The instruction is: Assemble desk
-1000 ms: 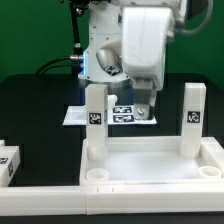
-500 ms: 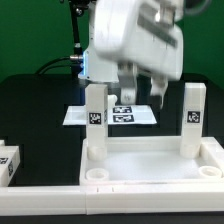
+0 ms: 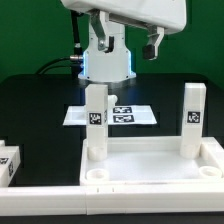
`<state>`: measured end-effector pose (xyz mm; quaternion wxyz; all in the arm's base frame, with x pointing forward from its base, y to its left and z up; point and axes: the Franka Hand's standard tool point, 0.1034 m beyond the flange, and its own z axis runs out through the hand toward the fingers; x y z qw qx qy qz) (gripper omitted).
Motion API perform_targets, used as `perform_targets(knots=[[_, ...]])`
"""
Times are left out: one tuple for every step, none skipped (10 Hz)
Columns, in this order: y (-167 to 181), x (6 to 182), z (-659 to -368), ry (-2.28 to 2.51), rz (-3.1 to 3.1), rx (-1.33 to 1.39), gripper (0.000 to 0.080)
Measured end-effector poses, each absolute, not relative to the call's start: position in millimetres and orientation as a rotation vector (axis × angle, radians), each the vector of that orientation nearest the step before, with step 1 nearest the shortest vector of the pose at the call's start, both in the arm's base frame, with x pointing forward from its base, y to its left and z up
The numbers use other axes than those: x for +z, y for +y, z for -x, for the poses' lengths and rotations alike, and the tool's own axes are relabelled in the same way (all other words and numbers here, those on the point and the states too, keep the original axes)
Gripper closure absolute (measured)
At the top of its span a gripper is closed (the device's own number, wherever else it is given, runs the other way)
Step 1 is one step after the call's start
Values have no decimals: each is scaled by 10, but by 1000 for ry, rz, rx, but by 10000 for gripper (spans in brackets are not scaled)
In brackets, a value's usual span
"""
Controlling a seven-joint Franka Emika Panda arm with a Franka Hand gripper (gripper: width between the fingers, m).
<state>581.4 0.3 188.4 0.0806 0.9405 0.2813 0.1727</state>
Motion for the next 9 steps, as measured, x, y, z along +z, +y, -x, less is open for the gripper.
perform_targets(knots=[[-8,1868,-5798,722,-2865,526,150],[-100,1795,-5706,602,-2916,531,150],[-314,1675,-5557,437,-2983,499,150],[-515,1576,-5344,299,-3029,464,150],[-624,1489,-5181,196,-3055,436,150],[-679,1427,-5086,53,-3077,426,150],[-630,1396,-5053,-67,-3084,437,150],[-627,1407,-5071,-153,-3090,443,150],[-631,1404,-5070,-264,-3095,445,150]])
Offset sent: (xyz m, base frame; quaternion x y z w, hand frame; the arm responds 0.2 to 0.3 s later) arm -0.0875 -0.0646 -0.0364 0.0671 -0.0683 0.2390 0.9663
